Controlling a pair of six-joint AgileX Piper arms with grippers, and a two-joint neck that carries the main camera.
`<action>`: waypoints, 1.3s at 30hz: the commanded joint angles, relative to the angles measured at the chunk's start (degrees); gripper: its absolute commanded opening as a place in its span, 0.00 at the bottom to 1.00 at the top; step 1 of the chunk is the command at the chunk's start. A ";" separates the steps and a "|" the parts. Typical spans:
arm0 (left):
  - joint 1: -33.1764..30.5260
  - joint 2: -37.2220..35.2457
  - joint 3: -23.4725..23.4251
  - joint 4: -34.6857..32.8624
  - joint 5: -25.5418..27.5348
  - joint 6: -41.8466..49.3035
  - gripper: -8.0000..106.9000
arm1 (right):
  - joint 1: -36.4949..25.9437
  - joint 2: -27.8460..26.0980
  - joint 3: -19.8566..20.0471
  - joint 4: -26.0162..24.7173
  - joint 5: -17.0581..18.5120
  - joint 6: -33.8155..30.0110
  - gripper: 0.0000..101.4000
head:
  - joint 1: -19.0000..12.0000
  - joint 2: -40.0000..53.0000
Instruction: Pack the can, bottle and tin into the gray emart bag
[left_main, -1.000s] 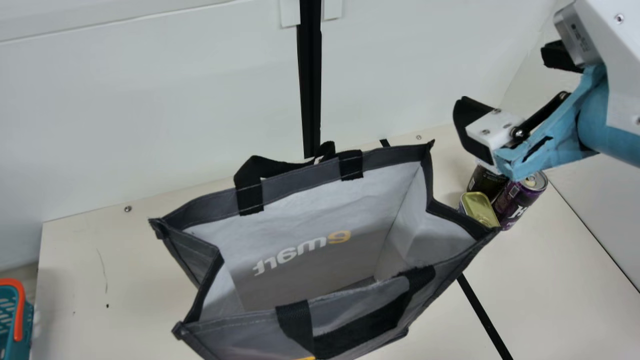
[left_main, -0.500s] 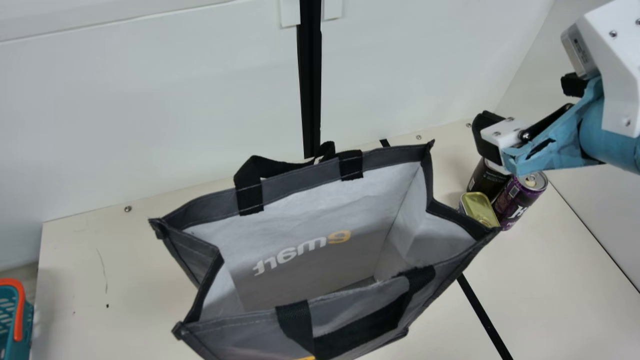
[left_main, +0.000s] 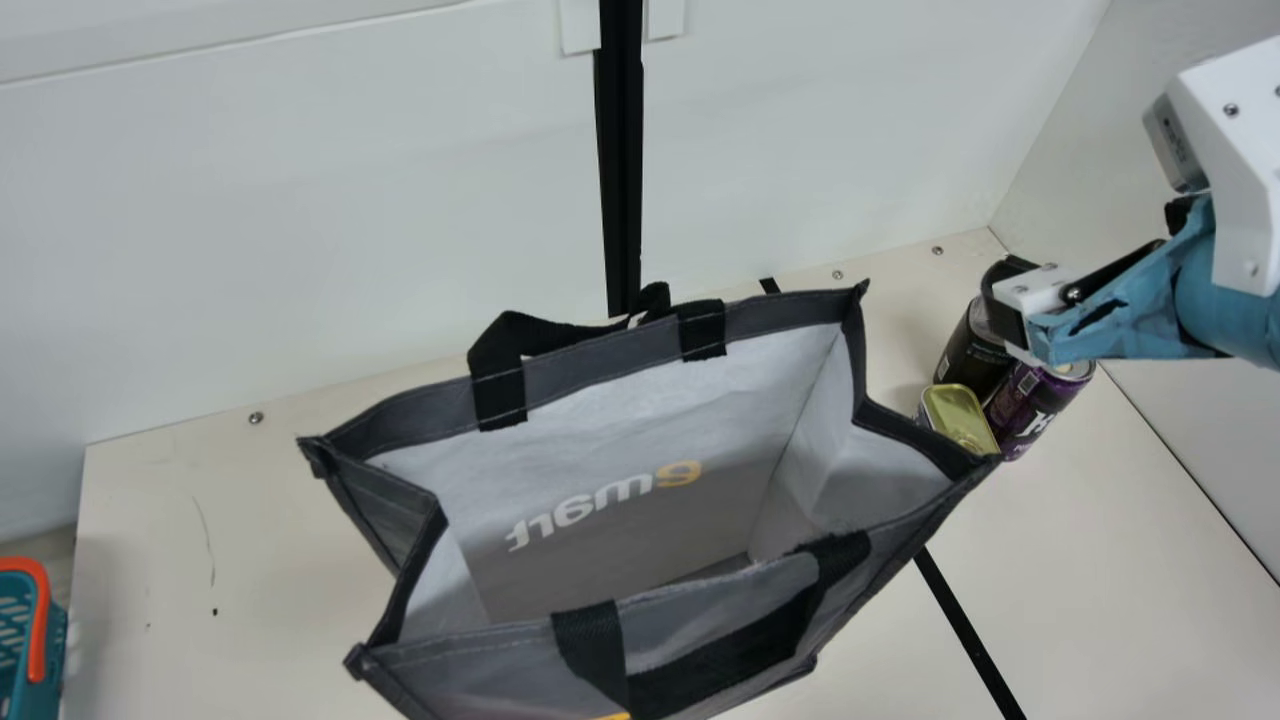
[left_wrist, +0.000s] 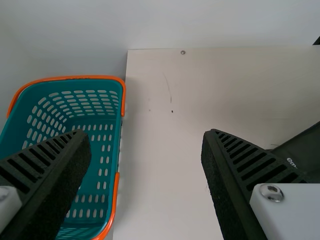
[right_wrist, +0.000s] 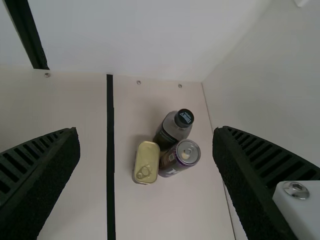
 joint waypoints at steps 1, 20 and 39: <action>0.00 0.00 0.00 0.00 0.00 0.00 0.85 | -0.24 -0.09 0.39 -0.67 0.07 0.31 0.90 | -1.30 -0.14; 0.00 0.00 0.00 0.00 0.00 0.00 0.85 | -2.71 -2.48 8.65 -0.98 0.07 3.01 0.90 | -1.30 -0.14; 0.00 0.00 0.00 0.00 0.00 0.00 0.85 | -3.07 -2.72 9.60 -0.62 0.06 3.26 0.90 | -1.30 -0.14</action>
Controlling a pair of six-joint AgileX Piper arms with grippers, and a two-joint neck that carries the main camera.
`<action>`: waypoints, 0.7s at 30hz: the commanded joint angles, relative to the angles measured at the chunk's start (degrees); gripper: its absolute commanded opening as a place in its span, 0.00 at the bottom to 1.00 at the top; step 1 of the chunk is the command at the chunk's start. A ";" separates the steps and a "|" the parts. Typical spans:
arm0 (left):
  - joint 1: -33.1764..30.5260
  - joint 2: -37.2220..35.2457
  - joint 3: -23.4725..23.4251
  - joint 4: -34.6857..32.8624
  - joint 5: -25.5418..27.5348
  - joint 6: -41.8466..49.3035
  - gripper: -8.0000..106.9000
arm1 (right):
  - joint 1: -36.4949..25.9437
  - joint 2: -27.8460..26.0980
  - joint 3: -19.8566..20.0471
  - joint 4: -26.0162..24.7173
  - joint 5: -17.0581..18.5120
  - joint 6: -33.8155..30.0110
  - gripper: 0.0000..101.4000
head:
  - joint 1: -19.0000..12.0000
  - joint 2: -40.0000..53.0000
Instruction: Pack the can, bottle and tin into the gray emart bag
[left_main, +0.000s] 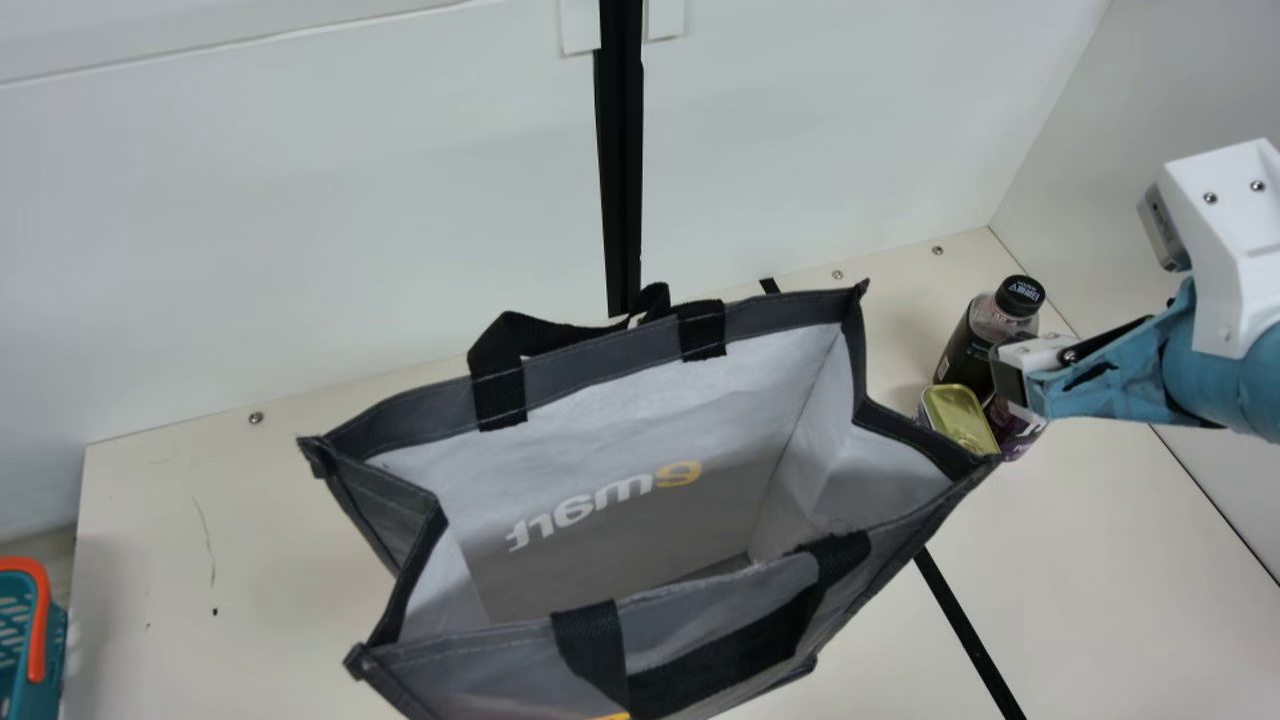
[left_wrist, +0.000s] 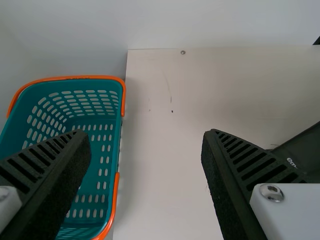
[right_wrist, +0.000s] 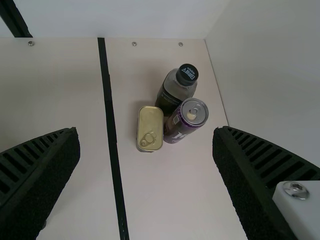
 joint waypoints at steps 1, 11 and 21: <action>0.00 0.00 0.00 0.00 0.00 0.00 0.85 | 0.00 0.00 0.00 0.00 0.00 0.00 0.90 | -1.30 -0.05; 0.00 0.00 0.00 0.00 0.00 0.00 0.85 | 0.00 0.00 0.00 0.00 0.00 0.00 0.90 | -1.30 -0.05; 0.00 0.00 0.00 0.00 0.00 0.00 0.85 | 0.00 0.00 0.00 0.00 0.00 0.00 0.90 | -1.30 -0.05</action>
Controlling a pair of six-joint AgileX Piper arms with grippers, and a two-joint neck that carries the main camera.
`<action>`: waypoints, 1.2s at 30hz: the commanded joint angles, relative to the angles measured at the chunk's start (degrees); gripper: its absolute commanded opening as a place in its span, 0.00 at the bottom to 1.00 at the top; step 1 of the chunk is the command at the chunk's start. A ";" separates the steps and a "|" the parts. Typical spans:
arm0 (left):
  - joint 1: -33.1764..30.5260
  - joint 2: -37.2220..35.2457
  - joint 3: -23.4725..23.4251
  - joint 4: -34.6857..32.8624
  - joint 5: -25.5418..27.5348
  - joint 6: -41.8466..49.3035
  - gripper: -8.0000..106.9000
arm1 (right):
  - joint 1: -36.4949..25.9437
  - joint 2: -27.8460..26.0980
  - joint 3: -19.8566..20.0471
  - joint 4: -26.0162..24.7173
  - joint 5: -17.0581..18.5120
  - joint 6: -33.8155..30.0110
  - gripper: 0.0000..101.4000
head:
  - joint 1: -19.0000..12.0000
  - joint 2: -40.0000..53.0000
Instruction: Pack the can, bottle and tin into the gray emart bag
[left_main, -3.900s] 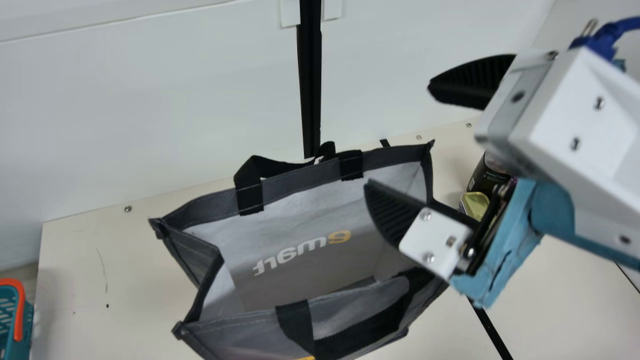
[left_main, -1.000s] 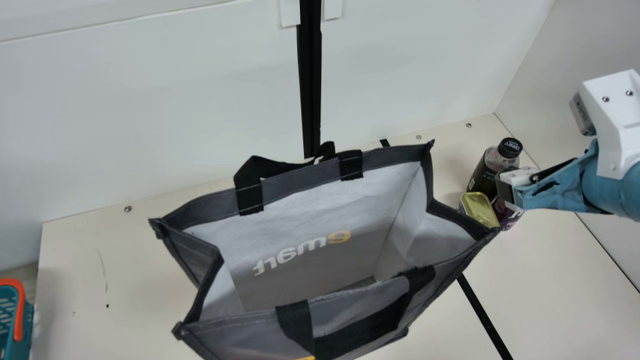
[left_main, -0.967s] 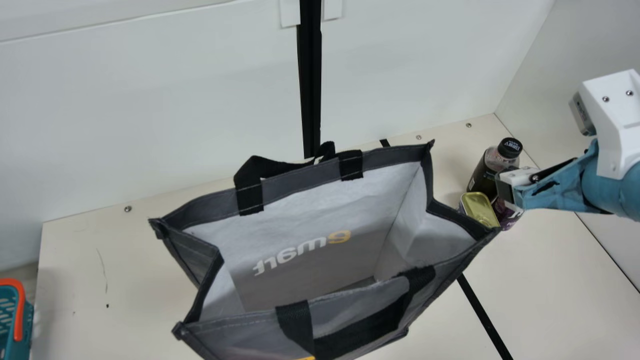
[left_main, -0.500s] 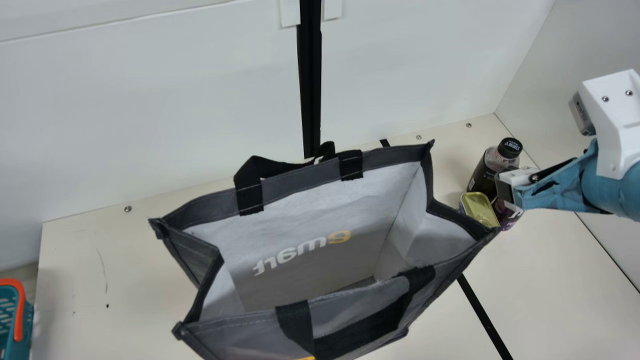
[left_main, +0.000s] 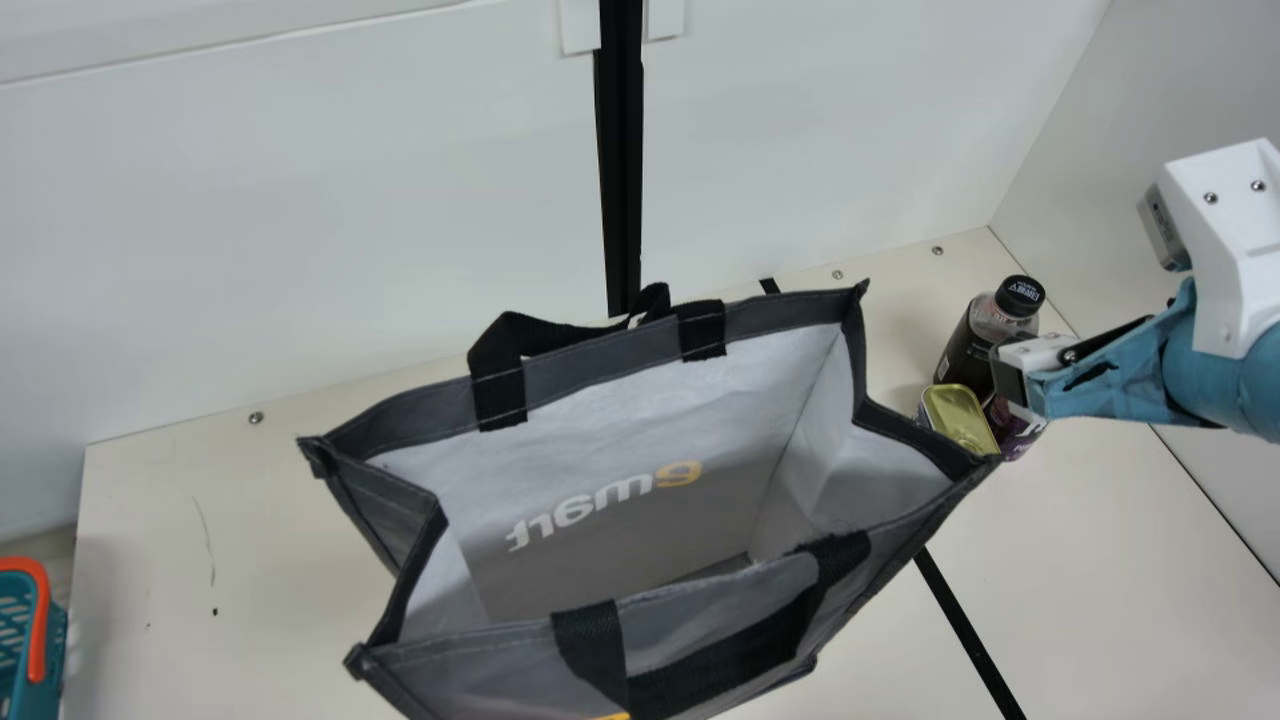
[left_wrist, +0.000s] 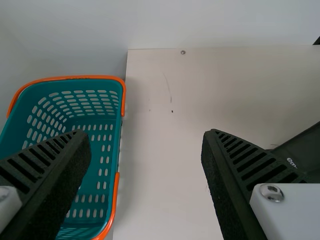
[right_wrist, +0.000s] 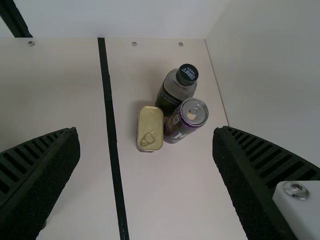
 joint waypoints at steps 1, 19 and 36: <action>0.00 0.00 0.00 0.00 0.00 0.00 0.85 | 0.00 0.00 0.00 0.00 0.00 0.00 0.90 | -1.30 -0.05; -2.15 2.13 -1.43 0.75 -1.12 -0.31 0.85 | 0.00 0.00 0.00 0.00 0.00 0.00 0.90 | -1.30 -0.05; 0.16 8.13 -6.89 -2.84 -3.43 6.15 0.85 | 0.00 0.00 0.00 0.00 0.00 0.00 0.90 | -1.30 -0.05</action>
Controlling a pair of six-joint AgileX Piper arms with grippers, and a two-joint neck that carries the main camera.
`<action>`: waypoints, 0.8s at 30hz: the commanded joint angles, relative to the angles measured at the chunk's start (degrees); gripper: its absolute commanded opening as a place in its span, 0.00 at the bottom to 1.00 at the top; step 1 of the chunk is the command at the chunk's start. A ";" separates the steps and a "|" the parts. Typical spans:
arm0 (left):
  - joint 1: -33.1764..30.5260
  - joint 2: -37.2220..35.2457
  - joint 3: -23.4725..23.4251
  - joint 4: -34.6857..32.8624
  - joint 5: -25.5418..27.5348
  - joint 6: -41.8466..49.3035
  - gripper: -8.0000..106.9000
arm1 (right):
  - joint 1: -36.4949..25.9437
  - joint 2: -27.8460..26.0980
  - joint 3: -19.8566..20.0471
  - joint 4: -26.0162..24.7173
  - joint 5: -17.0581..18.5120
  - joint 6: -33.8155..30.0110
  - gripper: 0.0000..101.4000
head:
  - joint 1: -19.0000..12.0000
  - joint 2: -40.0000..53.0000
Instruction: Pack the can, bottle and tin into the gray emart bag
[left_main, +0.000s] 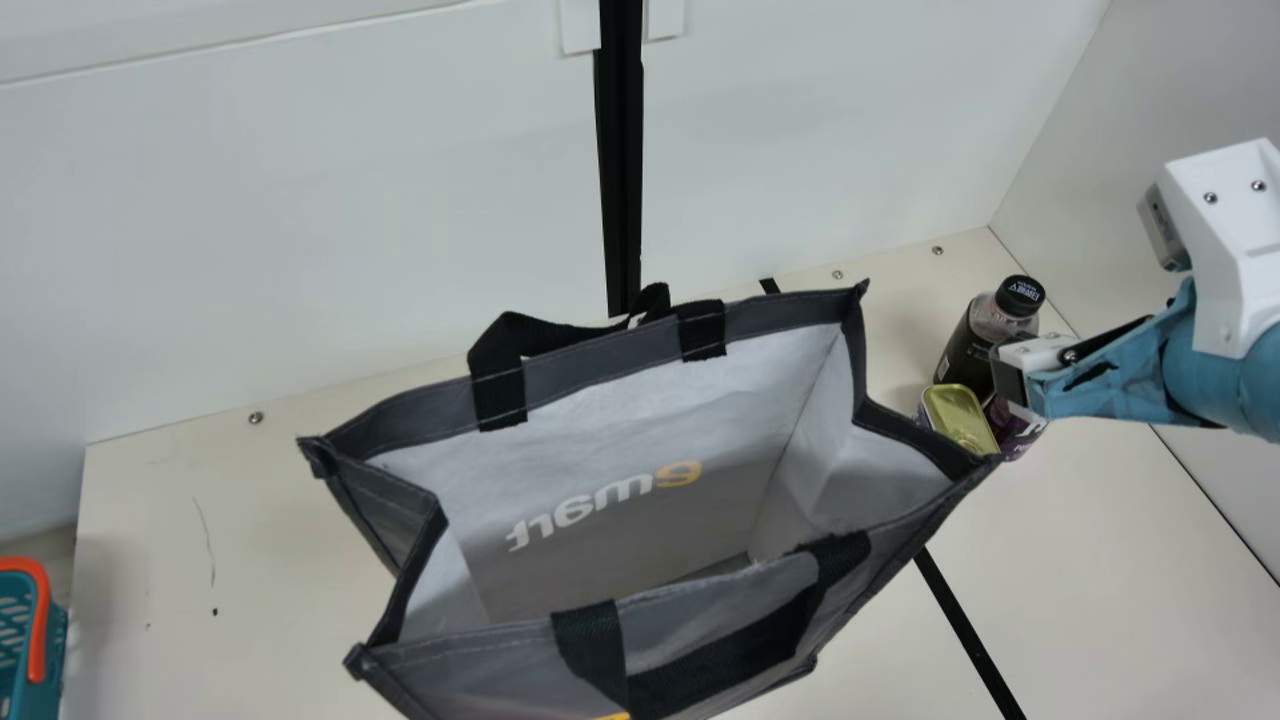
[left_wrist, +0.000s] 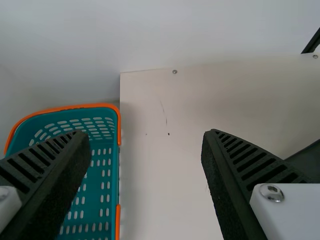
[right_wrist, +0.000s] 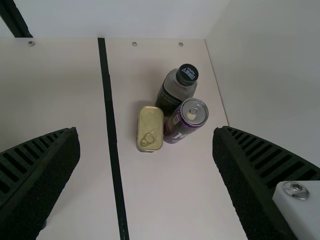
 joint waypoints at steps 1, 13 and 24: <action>0.74 0.48 -0.68 -0.86 -0.17 1.43 0.85 | 0.00 0.00 0.00 0.00 0.00 0.00 0.90 | -1.30 -0.05; 3.69 4.25 -5.49 -5.74 -0.61 8.09 0.85 | 0.00 0.00 0.00 0.00 0.00 0.00 0.90 | -1.30 -0.05; 0.33 7.65 -11.14 -5.79 -0.67 9.49 0.85 | 0.00 0.00 0.00 0.00 0.00 0.00 0.90 | -1.30 -0.05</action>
